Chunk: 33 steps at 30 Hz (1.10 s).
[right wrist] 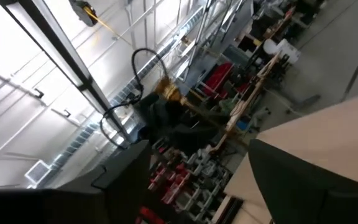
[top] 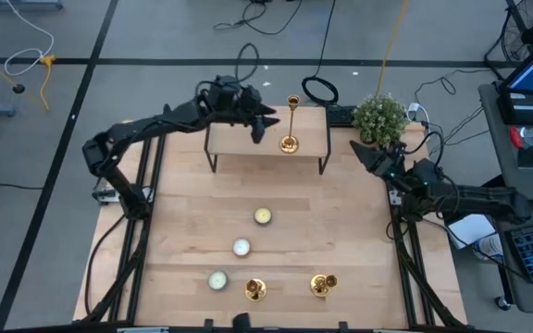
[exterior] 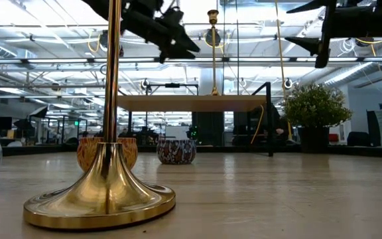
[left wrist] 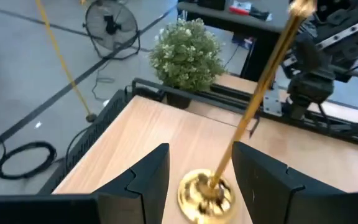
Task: Pick & Place candle stick holders
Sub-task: Put the top gold candle holder on the shelf
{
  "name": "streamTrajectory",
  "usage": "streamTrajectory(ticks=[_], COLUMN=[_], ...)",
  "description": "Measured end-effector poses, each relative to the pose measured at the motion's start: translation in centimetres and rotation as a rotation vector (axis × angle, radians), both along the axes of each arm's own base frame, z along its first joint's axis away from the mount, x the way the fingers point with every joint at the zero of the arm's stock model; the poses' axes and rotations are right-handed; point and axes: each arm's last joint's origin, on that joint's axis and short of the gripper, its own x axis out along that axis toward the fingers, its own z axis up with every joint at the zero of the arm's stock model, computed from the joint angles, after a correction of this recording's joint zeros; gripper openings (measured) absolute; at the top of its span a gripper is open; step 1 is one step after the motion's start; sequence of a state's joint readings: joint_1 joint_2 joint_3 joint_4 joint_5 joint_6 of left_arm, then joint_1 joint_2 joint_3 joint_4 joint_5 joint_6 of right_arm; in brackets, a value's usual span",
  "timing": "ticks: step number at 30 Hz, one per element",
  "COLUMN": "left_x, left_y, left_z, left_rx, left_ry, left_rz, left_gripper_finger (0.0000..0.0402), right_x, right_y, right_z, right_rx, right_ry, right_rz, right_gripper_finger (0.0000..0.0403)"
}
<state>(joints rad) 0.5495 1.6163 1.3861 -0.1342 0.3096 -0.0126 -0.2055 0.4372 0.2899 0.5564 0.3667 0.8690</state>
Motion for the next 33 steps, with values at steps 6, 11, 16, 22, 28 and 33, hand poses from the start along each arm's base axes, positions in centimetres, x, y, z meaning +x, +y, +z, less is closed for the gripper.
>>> streamTrajectory(ticks=[6,11,16,22,28,33], left_x=[-3.7,-6.0,-8.0,-10.5,-12.3,-12.9], left_y=[-1.9,-3.8,-5.2,-6.4,-7.0,-6.6], left_z=[1.4,2.3,3.9,6.3,8.2,8.9], left_rx=[-0.181,-0.271,-0.245,-0.148,-0.037,-0.046], left_ry=[0.136,0.214,0.210,0.137,0.064,-0.008], left_rz=[0.020,-0.015,0.020,0.097,0.156,0.187], left_gripper_finger=[0.0182,0.0182,0.0182,0.0182,0.0182,0.0182], right_x=[1.0,3.9,7.9,12.0,13.8,14.4], right_y=[-1.1,-3.1,-5.5,-7.6,-9.1,-9.7], right_z=[1.0,2.9,5.1,5.3,3.9,3.5], right_rx=[-0.061,-0.201,-0.308,-0.370,-0.450,-0.491], right_ry=[0.121,0.419,0.608,0.758,0.869,0.881], right_rz=[-0.038,-0.009,0.173,0.234,0.237,0.219], right_gripper_finger=[0.0277,0.0275,0.0275,0.0274,0.0274,0.0274])
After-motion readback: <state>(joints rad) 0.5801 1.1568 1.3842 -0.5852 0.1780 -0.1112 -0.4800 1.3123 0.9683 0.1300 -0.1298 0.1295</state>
